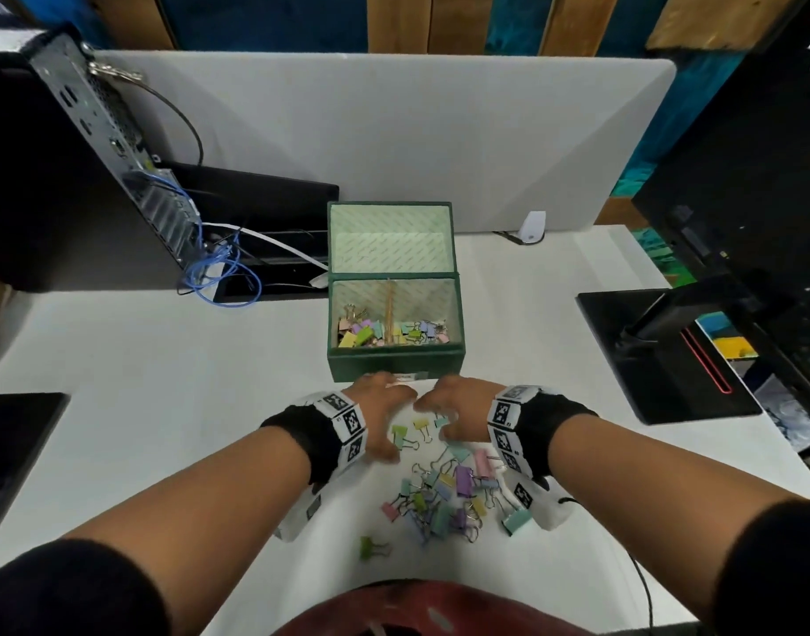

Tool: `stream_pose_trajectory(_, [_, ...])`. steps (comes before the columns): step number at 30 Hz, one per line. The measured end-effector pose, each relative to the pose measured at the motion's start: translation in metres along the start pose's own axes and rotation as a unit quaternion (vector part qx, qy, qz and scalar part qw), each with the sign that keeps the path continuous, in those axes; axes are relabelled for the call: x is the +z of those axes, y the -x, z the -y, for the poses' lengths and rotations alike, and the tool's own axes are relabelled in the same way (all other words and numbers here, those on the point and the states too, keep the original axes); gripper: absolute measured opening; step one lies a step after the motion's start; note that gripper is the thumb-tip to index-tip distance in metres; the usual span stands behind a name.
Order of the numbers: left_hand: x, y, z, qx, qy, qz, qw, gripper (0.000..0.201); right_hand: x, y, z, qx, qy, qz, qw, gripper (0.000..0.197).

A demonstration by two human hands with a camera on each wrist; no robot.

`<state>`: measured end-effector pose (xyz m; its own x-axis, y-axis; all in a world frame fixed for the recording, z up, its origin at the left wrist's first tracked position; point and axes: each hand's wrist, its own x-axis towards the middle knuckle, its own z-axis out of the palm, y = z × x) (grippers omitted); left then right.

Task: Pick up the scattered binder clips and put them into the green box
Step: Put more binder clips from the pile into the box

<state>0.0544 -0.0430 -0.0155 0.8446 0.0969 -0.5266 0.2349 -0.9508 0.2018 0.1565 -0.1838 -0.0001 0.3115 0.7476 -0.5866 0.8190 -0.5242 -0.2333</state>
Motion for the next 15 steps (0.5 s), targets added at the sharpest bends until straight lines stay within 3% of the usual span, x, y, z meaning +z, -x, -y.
stream_pose_trajectory(5, [0.0042, -0.0085, -0.0050, 0.016, -0.021, 0.003, 1.000, 0.092, 0.0073, -0.0081, 0.0068, -0.034, 0.061, 0.004, 0.998, 0.046])
stream_pose_trajectory(15, [0.0107, -0.0068, -0.0096, 0.023, 0.038, -0.034, 0.998, 0.040, 0.0082, -0.0069, -0.0018, -0.049, 0.042, -0.020, 0.998, 0.043])
